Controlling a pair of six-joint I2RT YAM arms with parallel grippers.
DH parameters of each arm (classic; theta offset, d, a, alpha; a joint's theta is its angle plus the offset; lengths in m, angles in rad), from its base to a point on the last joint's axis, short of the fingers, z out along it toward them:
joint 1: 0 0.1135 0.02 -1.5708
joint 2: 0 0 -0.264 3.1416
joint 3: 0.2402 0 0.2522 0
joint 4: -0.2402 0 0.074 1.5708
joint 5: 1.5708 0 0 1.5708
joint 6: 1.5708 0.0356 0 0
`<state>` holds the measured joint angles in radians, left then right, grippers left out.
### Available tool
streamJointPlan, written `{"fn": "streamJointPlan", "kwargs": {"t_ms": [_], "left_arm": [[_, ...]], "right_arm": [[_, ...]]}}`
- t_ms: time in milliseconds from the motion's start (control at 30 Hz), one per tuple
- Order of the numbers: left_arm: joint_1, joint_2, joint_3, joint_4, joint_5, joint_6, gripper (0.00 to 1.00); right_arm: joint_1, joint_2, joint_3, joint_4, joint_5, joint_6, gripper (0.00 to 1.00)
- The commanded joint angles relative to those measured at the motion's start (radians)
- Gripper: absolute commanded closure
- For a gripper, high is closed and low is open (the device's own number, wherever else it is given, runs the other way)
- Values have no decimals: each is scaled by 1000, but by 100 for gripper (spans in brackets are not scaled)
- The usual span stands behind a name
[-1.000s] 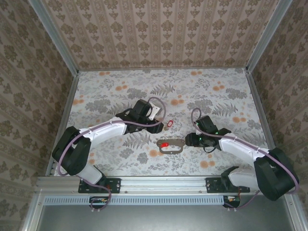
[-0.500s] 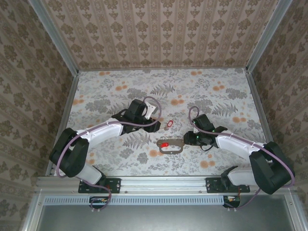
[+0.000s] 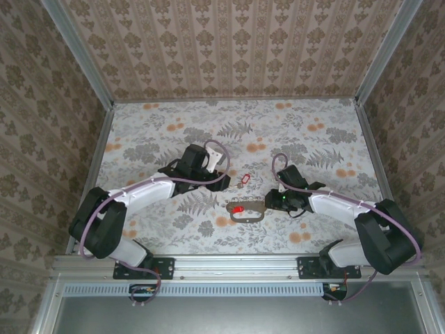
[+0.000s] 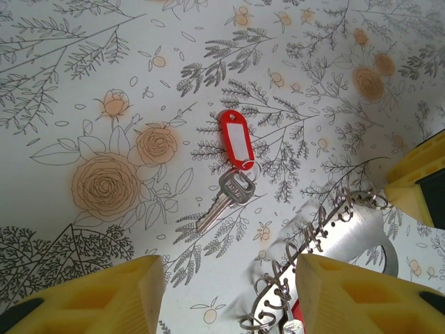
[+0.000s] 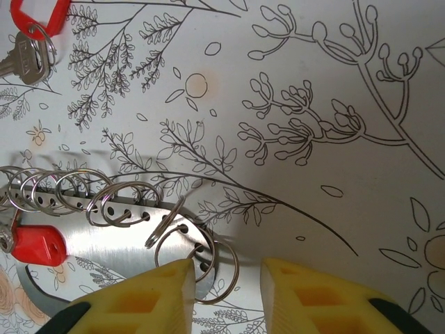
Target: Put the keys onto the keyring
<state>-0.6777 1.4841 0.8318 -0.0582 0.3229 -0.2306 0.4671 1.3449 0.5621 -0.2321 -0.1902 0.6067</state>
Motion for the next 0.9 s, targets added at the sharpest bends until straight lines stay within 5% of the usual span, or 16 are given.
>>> {"fn": "streamJointPlan", "kwargs": {"t_ms": [0,267,467,867], "left_arm": [[10,-21,-13,18,24,22,47],[16,-30,-19,19,27,23,47],[17,-35,-26,23,26,24,47],[17,-55,-36,23,22,24,47]], "right_arm": [[8,13,21,8,-20,28,70],[15,4,19,-1,-17,43,71],[19,-32,-4,-11,-12,73,59],[22,-3,-34,69,-45,126,66]]}}
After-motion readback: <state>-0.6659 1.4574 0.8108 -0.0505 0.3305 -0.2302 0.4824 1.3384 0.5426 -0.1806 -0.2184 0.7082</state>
